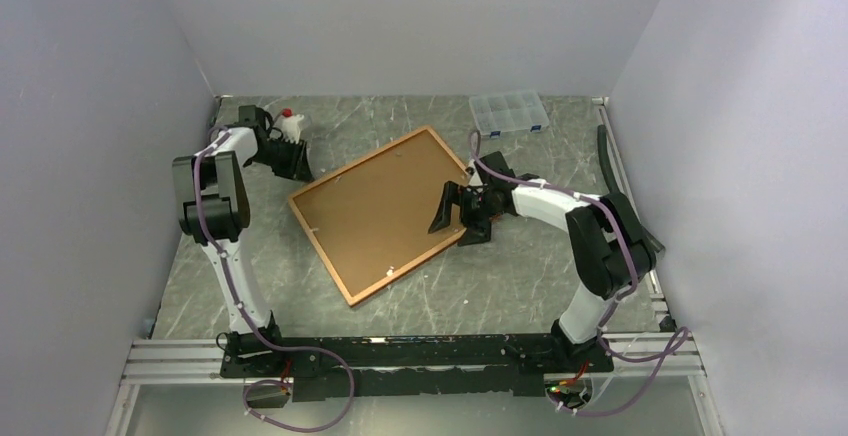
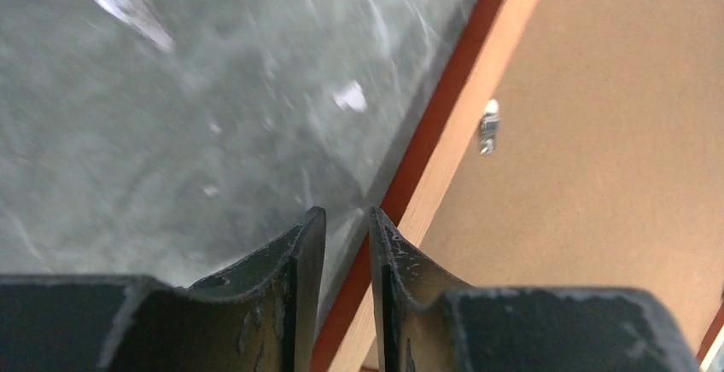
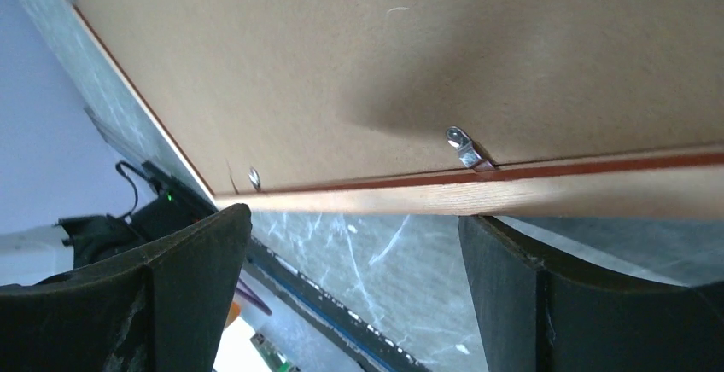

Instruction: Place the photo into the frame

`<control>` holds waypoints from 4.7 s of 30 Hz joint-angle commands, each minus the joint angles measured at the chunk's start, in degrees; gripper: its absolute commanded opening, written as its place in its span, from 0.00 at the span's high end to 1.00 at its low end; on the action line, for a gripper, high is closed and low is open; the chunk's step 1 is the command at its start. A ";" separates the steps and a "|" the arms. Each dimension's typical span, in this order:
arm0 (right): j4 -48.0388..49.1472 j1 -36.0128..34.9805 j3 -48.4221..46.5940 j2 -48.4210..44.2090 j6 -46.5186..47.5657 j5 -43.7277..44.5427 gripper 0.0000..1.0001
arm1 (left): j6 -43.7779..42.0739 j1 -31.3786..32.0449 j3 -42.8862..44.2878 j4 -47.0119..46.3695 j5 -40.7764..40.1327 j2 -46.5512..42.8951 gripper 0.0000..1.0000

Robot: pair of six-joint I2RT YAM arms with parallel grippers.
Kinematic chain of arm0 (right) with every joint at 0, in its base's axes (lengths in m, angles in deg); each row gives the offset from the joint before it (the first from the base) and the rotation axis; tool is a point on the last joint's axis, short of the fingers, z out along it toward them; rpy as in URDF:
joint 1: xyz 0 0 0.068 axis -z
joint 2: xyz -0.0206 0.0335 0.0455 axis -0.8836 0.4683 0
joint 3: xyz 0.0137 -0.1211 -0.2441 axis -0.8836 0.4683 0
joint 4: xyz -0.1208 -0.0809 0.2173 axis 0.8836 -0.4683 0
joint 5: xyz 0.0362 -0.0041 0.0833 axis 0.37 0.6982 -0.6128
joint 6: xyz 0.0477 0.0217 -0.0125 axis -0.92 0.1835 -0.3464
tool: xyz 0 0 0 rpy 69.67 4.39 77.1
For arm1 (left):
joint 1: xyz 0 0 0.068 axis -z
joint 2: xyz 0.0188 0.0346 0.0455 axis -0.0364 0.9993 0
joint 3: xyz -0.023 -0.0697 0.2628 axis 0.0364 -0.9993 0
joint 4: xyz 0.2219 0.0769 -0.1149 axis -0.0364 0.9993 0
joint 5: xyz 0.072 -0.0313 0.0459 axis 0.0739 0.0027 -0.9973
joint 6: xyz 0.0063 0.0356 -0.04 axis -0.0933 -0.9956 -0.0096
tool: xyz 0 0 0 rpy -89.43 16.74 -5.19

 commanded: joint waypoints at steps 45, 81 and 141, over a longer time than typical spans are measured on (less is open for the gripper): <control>4.09 -37.87 -34.14 20.67 26.49 20.57 0.67 | -17.88 -8.38 -23.42 17.41 2.15 -17.43 0.70; 43.99 -49.21 -8.61 11.56 64.49 47.73 0.29 | -15.50 -9.79 -22.94 19.48 4.36 -21.16 0.75; 43.90 -47.43 -14.79 20.91 57.27 42.75 0.34 | -17.96 -9.86 -26.53 17.76 2.73 -19.64 0.84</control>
